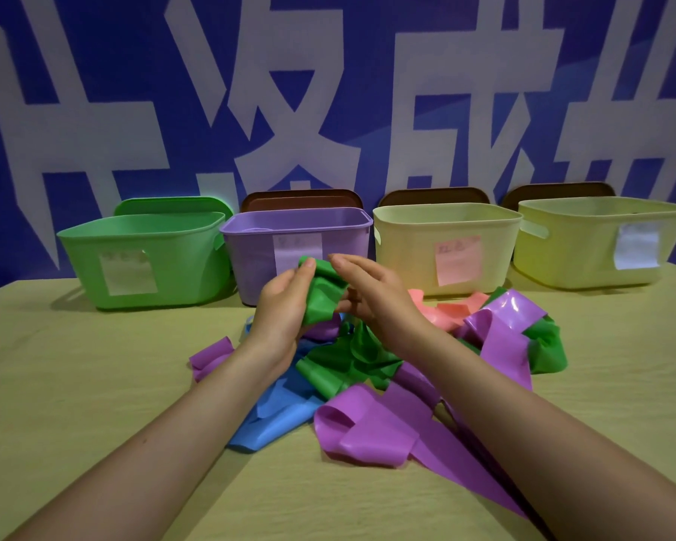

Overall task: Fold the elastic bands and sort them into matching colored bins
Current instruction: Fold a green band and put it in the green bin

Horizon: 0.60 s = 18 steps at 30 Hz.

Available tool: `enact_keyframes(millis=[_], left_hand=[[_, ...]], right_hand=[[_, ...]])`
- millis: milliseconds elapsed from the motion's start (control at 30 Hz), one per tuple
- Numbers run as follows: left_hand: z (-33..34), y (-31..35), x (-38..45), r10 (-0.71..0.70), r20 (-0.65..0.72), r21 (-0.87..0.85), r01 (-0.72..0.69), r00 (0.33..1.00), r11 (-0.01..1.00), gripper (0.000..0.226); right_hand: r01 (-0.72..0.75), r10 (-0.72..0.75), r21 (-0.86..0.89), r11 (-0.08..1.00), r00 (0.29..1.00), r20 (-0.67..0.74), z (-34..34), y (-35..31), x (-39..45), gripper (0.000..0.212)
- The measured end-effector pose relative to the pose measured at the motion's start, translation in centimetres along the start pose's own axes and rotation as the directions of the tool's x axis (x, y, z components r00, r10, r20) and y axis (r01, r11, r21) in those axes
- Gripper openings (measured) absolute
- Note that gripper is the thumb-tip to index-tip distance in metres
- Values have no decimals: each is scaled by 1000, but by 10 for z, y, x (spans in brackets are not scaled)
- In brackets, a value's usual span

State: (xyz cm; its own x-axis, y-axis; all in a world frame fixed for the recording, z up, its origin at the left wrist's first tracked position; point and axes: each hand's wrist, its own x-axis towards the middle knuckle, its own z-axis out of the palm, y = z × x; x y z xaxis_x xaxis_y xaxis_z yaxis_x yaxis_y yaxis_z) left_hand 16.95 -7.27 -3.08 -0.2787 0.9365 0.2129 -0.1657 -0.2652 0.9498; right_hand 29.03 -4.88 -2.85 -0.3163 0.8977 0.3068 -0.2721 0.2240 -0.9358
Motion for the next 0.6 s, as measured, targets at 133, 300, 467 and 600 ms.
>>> enact_keyframes(millis=[133,300,467,600], left_hand=[[-1,-3,0,44,57,48,-47,997,998,19],[-2,-4,0,60,86,122,-70,995,990,19],[-2,1,-1,-7,55,108,1,998,994,21],[1,5,-3,-49,50,92,44,998,995,23]], right_hand=[[-49,48,-21,999,998,-27,-1,-3,0,7],[-22,18,-66,998,998,-64,-4,-7,-1,6],[-1,-7,-69,998,993,-120,-1,-8,0,10],[52,-72,-116,992,981,-177,-1,-5,2,13]])
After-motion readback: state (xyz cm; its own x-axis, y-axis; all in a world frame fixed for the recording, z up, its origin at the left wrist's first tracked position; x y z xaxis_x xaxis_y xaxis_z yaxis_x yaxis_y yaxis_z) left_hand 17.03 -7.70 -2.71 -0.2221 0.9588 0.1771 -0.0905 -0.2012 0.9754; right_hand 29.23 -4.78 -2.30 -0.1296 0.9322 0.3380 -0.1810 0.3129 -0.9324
